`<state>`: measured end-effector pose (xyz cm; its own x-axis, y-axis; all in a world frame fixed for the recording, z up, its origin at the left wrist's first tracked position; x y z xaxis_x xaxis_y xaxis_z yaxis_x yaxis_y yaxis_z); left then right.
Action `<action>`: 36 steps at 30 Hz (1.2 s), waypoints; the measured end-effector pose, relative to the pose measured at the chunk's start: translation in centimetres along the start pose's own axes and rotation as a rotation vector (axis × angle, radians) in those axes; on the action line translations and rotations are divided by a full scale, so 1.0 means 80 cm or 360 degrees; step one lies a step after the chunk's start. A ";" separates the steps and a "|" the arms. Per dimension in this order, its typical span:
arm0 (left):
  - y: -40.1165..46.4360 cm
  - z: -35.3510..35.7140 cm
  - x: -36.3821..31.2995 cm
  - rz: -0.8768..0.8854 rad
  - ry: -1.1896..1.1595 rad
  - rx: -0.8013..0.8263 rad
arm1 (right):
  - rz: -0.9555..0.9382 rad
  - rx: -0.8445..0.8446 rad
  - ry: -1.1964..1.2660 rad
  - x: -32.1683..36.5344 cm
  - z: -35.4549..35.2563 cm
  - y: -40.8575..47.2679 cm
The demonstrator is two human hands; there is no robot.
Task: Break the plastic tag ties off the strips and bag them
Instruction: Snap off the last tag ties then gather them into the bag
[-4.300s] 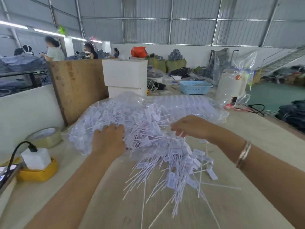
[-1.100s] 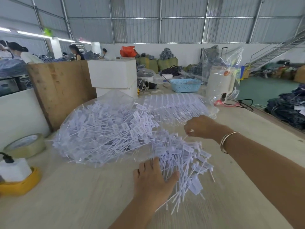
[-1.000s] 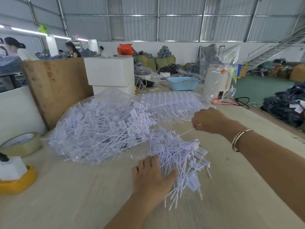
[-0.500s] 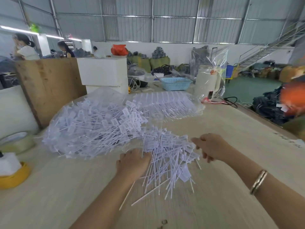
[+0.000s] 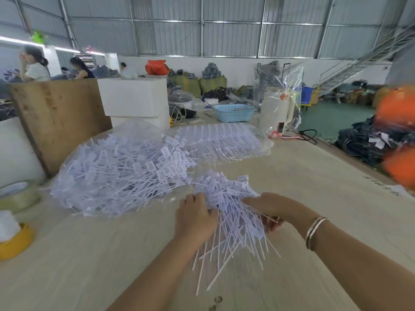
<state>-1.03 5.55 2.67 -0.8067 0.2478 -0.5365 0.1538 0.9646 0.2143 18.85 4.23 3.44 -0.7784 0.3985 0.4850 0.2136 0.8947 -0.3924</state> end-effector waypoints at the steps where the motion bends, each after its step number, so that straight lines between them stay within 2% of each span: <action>1: 0.002 -0.003 -0.003 0.0082 -0.0059 -0.0040 | 0.0004 0.0021 0.0007 -0.002 -0.001 -0.001; 4: 0.006 0.004 -0.024 0.0327 -0.0189 0.0075 | -0.0019 0.0099 0.0043 -0.001 0.002 -0.004; 8: -0.008 0.021 -0.051 0.0737 0.0035 0.0224 | 0.0025 0.0091 0.0138 0.002 -0.002 -0.005; 10: -0.024 0.022 -0.056 0.0859 -0.0045 0.0252 | 0.0039 0.0093 0.0107 0.006 -0.006 -0.007; 11: -0.029 0.017 -0.055 0.0846 -0.0141 0.0201 | 0.0040 0.0104 0.0060 0.010 -0.007 -0.007; 13: -0.028 -0.006 -0.042 0.0656 -0.0261 -0.0061 | 0.0046 0.0136 -0.0067 0.022 -0.006 -0.009; 15: -0.023 -0.022 -0.025 0.0408 -0.0066 -0.0229 | 0.0011 0.0129 -0.0283 0.038 -0.003 -0.013; 17: -0.019 -0.014 -0.016 0.0297 0.0197 -0.0089 | -0.0054 0.0113 -0.0513 0.054 0.004 -0.012; 20: -0.022 0.009 -0.018 0.0341 0.0248 0.0069 | -0.0125 0.0193 -0.0738 0.073 0.020 -0.013; 23: -0.023 0.017 -0.013 0.0384 0.0231 0.0012 | -0.0092 0.0206 -0.0631 0.070 0.016 -0.009; 27: -0.022 0.018 0.000 0.0303 0.0249 -0.0016 | 0.0032 0.0180 0.0004 0.033 0.004 -0.002; 28: -0.021 0.017 0.003 0.0279 0.0272 -0.0019 | 0.0051 0.0154 0.0063 0.025 0.003 -0.002; 32: -0.015 0.011 -0.003 0.0279 0.0393 -0.0057 | 0.0023 0.0065 -0.0015 0.011 -0.006 0.000; 36: -0.007 0.014 -0.031 0.0507 0.0253 0.0015 | 0.0006 0.0079 -0.0075 0.007 -0.015 0.005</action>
<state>1.52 4.49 2.97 -0.7961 0.5197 -0.3102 0.4165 0.8422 0.3423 19.22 5.04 4.48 -0.8047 0.3908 0.4469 0.1878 0.8816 -0.4329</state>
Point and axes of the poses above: each hand's wrist, its own y-axis towards the middle knuckle, its own z-axis out of the palm, x = y × z, the point moved 6 cm from there along y, towards the middle knuckle, and after that the axes turned 3 degrees about -y, right-handed, at the moved point
